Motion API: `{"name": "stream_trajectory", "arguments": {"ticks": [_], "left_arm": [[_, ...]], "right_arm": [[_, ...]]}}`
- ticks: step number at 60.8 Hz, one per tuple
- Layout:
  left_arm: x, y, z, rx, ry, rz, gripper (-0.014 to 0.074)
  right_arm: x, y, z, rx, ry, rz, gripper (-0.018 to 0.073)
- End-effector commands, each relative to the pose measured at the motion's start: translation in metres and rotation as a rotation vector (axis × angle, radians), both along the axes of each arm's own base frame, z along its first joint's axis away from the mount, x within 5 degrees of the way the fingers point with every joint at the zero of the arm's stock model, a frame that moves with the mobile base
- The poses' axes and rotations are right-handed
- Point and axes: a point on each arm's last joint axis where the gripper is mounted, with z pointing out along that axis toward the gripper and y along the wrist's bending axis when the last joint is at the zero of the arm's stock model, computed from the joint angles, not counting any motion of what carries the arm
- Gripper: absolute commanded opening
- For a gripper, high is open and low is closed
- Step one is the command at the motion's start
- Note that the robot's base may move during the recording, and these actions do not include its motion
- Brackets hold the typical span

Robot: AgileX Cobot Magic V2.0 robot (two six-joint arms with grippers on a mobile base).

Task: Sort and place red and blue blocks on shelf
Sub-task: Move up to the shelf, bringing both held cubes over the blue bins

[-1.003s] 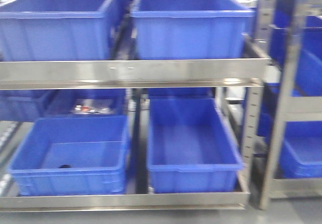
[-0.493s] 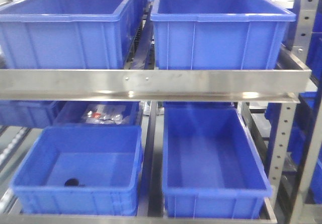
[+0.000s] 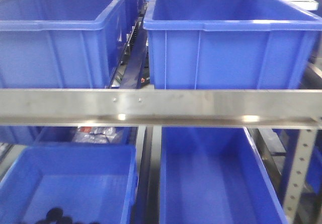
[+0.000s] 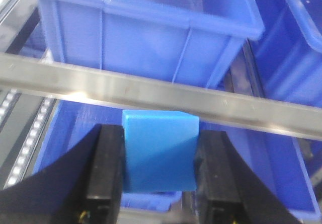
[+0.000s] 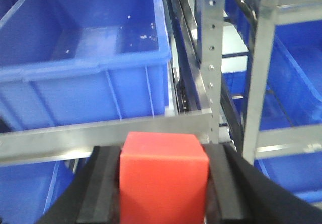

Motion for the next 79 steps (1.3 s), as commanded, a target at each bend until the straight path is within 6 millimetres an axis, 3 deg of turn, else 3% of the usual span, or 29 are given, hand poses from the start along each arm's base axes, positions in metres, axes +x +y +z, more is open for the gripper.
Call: {"name": "stream_trajectory", "arguments": {"ticks": [1, 79], "left_arm": [[0.0025, -0.0003, 0.0176, -0.015, -0.115, 0.000, 0.0124], [0.0025, -0.0003, 0.0176, -0.015, -0.115, 0.000, 0.0124]], "right_arm": [[0.0010, -0.0006, 0.0164, -0.017, -0.104, -0.006, 0.0056], [0.0010, -0.0006, 0.0164, -0.017, -0.104, -0.006, 0.0056]]}}
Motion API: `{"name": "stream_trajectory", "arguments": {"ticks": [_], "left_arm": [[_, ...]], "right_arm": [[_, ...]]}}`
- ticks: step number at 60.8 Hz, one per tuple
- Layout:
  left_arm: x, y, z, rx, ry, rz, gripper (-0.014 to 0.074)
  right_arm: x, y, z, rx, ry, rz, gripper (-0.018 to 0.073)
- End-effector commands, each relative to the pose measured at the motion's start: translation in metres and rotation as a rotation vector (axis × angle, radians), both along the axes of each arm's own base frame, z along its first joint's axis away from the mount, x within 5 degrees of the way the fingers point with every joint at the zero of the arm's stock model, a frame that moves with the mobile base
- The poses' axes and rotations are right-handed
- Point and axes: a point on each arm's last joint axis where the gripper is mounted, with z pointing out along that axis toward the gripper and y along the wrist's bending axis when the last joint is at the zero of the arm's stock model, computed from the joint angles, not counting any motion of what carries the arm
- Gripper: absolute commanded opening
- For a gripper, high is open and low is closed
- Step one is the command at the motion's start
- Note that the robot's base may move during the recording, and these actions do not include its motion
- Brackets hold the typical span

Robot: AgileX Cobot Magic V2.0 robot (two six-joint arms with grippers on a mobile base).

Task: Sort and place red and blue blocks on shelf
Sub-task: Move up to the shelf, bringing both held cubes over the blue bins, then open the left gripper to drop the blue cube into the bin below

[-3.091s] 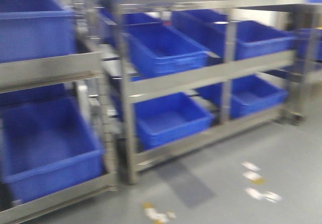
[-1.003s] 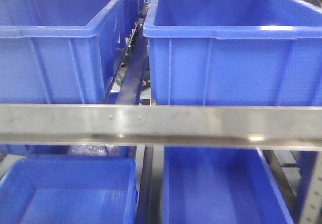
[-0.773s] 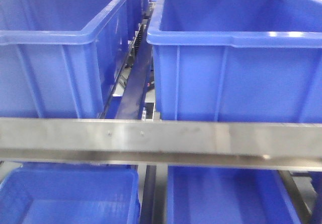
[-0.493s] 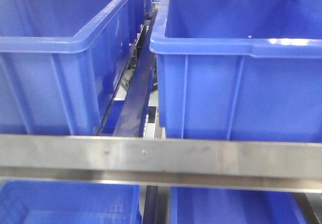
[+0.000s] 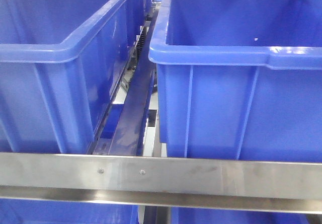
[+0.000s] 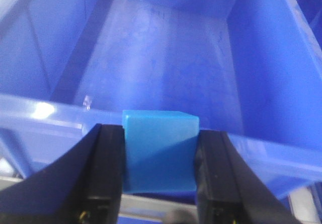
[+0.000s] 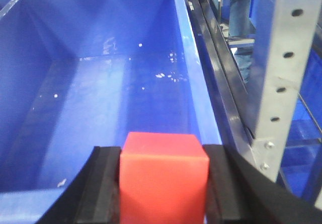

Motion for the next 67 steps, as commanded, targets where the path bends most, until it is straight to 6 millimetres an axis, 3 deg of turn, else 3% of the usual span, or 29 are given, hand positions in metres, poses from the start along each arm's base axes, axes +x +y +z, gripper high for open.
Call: {"name": "stream_trajectory", "arguments": {"ticks": [1, 67], "left_arm": [[0.0025, -0.0003, 0.0176, -0.015, -0.115, 0.000, 0.0124], [0.0025, -0.0003, 0.0176, -0.015, -0.115, 0.000, 0.0124]], "right_arm": [[0.0010, -0.0006, 0.0164, -0.017, -0.104, -0.006, 0.0056], [0.0010, -0.0006, 0.0164, -0.017, -0.104, -0.006, 0.0056]]}}
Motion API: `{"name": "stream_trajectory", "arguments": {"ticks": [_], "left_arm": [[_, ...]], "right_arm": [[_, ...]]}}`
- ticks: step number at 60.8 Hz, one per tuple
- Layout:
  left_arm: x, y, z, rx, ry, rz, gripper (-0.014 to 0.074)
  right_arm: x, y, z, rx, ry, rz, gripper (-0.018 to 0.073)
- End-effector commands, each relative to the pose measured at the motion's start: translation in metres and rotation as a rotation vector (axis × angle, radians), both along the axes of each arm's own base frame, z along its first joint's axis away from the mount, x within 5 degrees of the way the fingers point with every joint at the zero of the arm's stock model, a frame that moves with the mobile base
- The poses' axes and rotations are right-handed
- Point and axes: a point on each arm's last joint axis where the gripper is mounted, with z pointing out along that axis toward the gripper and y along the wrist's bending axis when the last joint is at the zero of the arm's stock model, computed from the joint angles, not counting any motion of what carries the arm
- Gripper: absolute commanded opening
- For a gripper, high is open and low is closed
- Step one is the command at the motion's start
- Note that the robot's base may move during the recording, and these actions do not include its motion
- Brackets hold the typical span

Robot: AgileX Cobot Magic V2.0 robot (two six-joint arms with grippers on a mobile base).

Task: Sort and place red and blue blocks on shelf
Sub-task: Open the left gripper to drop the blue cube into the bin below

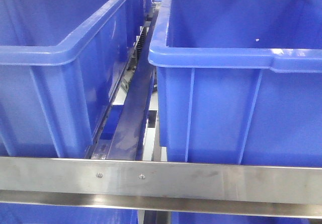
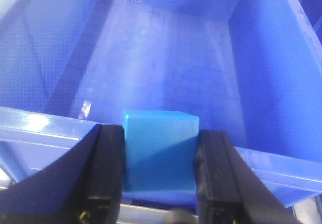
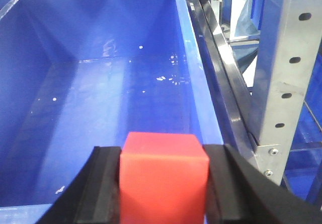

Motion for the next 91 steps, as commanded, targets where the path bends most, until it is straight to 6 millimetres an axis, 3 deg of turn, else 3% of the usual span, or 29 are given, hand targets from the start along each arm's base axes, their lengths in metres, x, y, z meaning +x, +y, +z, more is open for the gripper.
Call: {"name": "stream_trajectory", "arguments": {"ticks": [1, 49, 91], "left_arm": [[0.003, 0.000, 0.018, -0.015, -0.115, 0.000, 0.0124], [0.003, -0.001, 0.018, -0.029, -0.115, 0.000, 0.0124], [0.004, -0.001, 0.029, -0.060, -0.232, -0.001, 0.0124]], "right_arm": [[0.001, -0.001, 0.016, -0.017, -0.104, -0.006, 0.0056], [0.001, 0.000, 0.021, -0.009, -0.160, -0.004, 0.0056], [0.001, 0.000, 0.025, -0.009, -0.200, -0.002, 0.0056]]}}
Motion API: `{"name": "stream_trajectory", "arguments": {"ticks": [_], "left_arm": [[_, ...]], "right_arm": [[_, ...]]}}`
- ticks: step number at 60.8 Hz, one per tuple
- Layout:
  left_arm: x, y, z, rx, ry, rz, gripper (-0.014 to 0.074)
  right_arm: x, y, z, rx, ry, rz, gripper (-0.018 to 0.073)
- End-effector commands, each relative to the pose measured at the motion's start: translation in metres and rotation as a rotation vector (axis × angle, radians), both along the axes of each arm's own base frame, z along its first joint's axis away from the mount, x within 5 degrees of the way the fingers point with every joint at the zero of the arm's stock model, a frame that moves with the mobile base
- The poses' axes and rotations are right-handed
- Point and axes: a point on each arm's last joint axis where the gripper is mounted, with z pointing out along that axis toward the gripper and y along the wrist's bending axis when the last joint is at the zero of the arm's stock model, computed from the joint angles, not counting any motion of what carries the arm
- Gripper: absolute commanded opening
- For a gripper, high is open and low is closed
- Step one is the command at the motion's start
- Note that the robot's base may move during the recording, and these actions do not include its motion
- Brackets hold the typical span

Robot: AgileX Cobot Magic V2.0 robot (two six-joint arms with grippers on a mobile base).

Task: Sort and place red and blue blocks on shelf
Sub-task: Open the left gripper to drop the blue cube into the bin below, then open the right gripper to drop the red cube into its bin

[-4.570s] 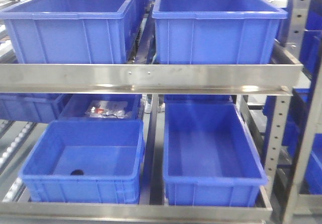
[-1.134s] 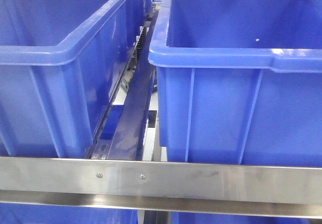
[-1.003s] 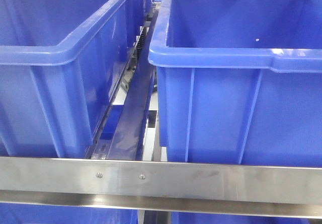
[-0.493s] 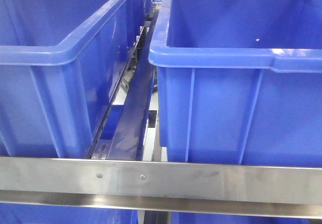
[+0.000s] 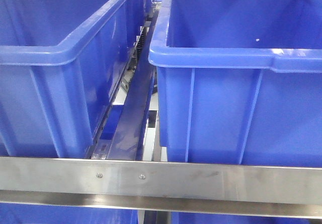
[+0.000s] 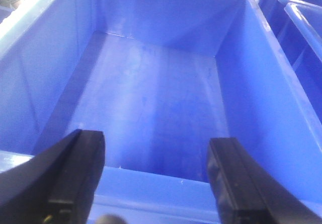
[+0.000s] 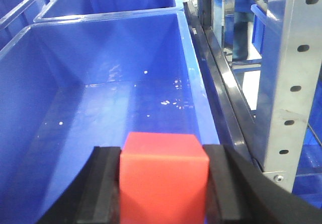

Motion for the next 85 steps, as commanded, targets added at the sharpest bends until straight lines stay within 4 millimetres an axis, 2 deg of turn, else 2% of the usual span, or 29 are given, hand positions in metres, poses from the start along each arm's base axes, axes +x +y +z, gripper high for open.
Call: {"name": "stream_trajectory", "arguments": {"ticks": [1, 72, 85], "left_arm": [[0.0014, -0.0003, 0.0182, -0.033, -0.116, 0.001, 0.0124], [0.0014, -0.0003, 0.0182, -0.033, -0.116, 0.001, 0.0124], [0.0022, -0.0004, 0.0257, -0.045, -0.198, 0.001, 0.0125]], "right_arm": [[0.0002, -0.0003, 0.0176, -0.012, -0.117, -0.004, 0.0056], [0.0002, -0.0003, 0.0168, -0.012, -0.109, -0.004, 0.0056], [0.0026, -0.0002, 0.0200, -0.013, -0.142, -0.001, 0.0056]]}}
